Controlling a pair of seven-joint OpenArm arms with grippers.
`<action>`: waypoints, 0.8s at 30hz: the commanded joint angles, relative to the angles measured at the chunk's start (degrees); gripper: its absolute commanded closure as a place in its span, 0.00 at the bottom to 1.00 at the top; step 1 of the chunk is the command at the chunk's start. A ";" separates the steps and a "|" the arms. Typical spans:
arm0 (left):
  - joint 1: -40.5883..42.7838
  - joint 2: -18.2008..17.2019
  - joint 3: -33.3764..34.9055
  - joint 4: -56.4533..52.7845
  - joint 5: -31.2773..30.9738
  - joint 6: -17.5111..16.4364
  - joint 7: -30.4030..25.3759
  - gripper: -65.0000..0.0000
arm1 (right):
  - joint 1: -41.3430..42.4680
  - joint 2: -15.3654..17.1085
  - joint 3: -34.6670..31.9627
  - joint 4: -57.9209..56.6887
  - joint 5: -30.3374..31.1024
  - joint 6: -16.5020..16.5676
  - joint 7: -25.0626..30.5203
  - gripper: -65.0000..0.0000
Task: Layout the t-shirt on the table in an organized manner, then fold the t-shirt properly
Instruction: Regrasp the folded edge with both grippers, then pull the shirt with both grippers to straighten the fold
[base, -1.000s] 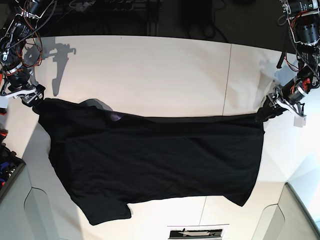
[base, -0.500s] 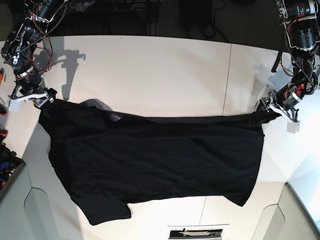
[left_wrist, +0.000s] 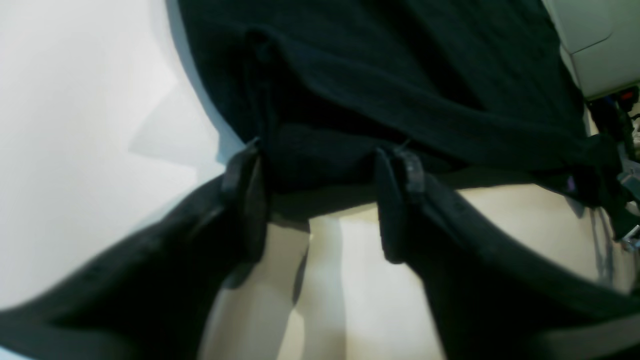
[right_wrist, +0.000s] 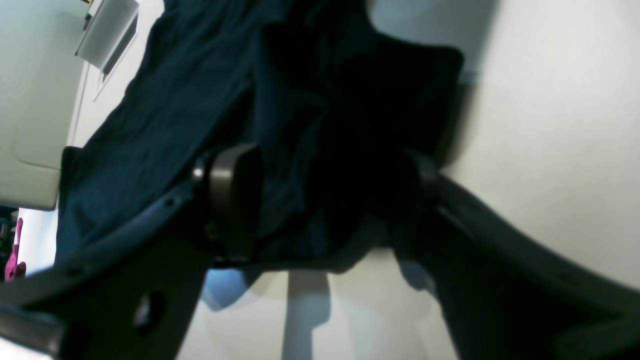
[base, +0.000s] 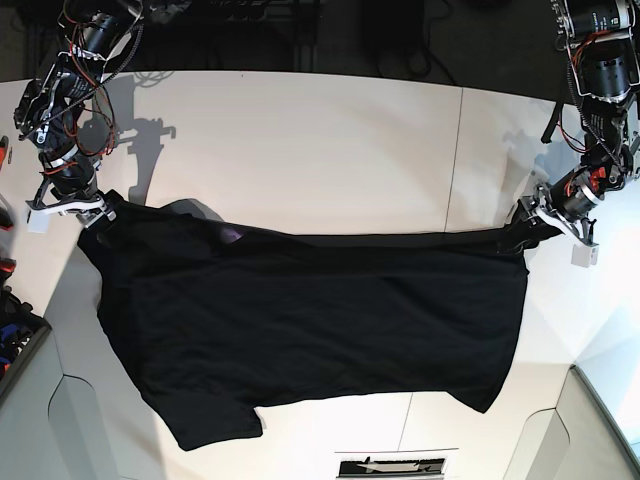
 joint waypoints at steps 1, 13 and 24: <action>-0.59 -0.96 -0.02 0.39 1.53 0.77 0.15 0.59 | 1.51 0.74 0.00 0.79 0.07 0.28 0.76 0.41; -3.32 -2.54 -0.04 1.16 10.40 0.77 -2.78 1.00 | 1.64 1.05 0.00 1.09 -0.55 1.38 0.35 1.00; 5.81 -9.29 -0.02 19.37 5.64 0.77 4.70 1.00 | -6.23 5.44 0.15 11.63 7.10 1.66 -6.97 1.00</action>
